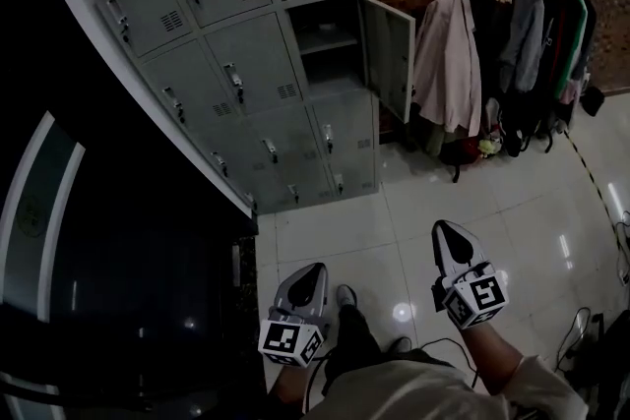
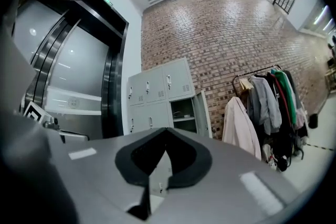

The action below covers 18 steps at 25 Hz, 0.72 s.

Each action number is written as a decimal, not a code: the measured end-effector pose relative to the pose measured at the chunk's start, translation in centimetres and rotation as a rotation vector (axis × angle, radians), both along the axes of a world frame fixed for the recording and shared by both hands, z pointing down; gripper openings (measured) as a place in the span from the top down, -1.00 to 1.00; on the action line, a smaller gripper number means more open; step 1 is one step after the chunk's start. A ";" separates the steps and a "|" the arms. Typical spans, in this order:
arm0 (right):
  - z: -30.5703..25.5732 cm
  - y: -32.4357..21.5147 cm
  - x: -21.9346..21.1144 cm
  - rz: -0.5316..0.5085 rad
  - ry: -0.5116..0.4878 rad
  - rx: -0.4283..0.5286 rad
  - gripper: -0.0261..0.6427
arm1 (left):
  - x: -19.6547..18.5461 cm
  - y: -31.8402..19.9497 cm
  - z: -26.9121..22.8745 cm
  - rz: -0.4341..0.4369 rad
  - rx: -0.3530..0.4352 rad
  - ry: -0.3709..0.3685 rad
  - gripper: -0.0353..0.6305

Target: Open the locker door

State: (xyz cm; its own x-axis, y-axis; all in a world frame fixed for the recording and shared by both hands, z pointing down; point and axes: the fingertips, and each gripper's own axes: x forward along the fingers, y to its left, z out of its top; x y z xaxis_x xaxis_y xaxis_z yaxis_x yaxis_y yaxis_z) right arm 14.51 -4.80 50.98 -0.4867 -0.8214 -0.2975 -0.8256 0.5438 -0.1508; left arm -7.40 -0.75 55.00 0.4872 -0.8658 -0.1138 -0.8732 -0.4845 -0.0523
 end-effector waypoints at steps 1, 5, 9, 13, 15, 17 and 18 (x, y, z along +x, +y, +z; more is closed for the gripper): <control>-0.6 1.2 0.7 0.001 -0.002 0.005 0.92 | 0.6 1.0 -0.3 -0.002 -0.005 -0.001 0.81; -2.1 4.7 3.1 0.020 -0.017 0.012 0.92 | 3.4 3.3 -1.6 0.040 0.004 -0.046 0.82; -2.3 5.8 3.6 0.030 -0.047 -0.012 0.92 | 4.3 4.0 -2.6 0.071 0.012 -0.067 0.81; -4.6 5.6 3.6 0.019 -0.104 -0.013 0.92 | 5.2 3.3 -4.3 0.094 0.004 -0.075 0.81; -5.2 5.8 3.6 0.023 -0.101 0.003 0.92 | 5.4 3.1 -5.0 0.106 0.016 -0.095 0.81; -5.1 5.6 3.3 0.027 -0.088 -0.003 0.92 | 5.0 2.8 -4.9 0.099 -0.002 -0.105 0.82; -5.4 5.4 3.0 0.024 -0.095 -0.009 0.92 | 4.6 2.7 -5.0 0.092 -0.013 -0.104 0.81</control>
State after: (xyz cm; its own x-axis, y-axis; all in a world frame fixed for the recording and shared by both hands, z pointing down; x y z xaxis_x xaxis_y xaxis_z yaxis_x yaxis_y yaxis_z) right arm 17.54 0.63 45.63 -0.4369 -0.8353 -0.3337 -0.8202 0.5223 -0.2336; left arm -2.76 1.97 50.01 0.5734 -0.8179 -0.0475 -0.8151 -0.5637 -0.1336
